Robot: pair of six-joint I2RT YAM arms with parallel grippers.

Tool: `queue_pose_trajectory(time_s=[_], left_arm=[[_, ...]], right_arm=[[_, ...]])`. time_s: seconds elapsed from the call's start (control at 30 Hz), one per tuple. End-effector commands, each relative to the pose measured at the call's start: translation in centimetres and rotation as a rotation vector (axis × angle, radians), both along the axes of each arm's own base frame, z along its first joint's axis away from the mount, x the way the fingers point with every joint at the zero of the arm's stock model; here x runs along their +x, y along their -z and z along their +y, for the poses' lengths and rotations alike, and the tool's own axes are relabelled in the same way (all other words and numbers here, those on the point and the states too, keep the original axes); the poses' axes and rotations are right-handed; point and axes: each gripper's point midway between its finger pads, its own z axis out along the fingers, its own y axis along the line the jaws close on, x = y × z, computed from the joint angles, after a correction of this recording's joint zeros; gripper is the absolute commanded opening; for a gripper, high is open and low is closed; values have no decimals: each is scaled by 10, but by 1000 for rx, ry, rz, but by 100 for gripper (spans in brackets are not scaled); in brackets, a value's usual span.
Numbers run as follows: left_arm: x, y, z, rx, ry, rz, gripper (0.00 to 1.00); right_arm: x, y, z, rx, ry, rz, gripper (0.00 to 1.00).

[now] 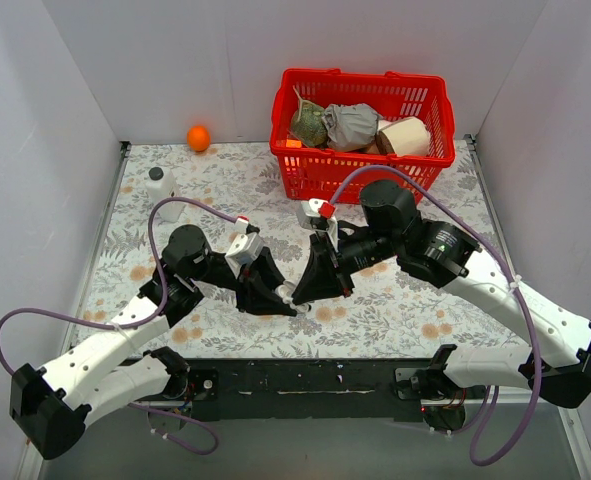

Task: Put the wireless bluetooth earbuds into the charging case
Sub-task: Place the earbud in the charging case.

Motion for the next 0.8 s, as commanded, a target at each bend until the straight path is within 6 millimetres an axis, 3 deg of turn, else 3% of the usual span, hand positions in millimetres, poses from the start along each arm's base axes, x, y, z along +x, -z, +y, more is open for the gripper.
queue_pose_trajectory(time_s=[0.0, 0.77], left_arm=[[-9, -13, 5, -34, 21, -42, 0], [-11, -11, 8, -52, -2, -45, 0]], right_arm=[[6, -18, 5, 54, 21, -62, 1], [20, -25, 14, 100, 113, -65, 1]])
